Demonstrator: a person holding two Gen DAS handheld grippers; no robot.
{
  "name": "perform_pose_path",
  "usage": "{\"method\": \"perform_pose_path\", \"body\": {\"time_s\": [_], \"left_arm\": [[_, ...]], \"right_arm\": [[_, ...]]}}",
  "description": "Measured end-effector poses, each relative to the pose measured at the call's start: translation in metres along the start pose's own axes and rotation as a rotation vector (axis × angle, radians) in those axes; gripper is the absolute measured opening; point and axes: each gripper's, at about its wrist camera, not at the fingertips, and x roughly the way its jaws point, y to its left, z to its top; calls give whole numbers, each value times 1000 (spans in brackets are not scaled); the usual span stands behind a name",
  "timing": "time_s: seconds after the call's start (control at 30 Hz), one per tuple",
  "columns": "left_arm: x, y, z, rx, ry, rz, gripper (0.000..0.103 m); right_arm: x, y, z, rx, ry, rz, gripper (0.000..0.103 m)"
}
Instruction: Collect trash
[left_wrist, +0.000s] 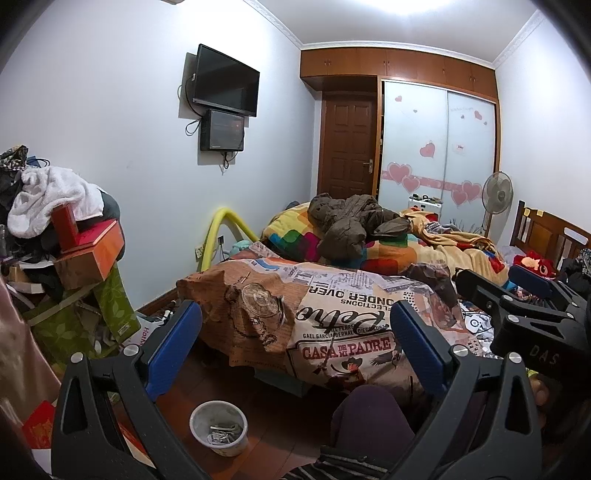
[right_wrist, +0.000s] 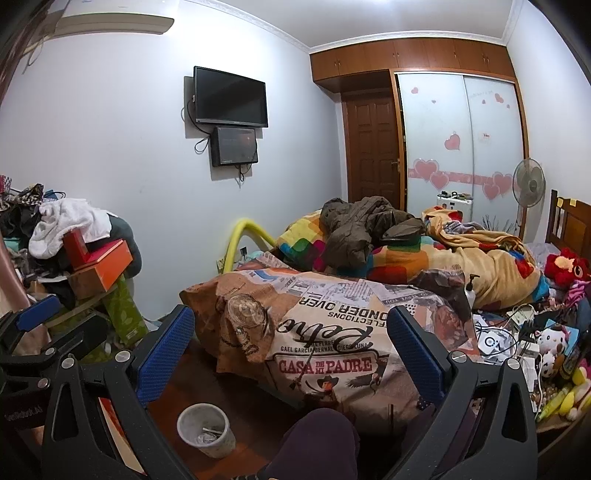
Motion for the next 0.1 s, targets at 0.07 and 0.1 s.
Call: {"method": "perform_pose_path", "body": {"time_s": [0.07,0.1], "left_arm": [[2,0,-1,0,5,-1,102],[4,0,-2,2,9,-4,102]], "right_arm": [[1,1,-1,3,4,-3,103],[2,0,-2,4,5,-3,103]]}}
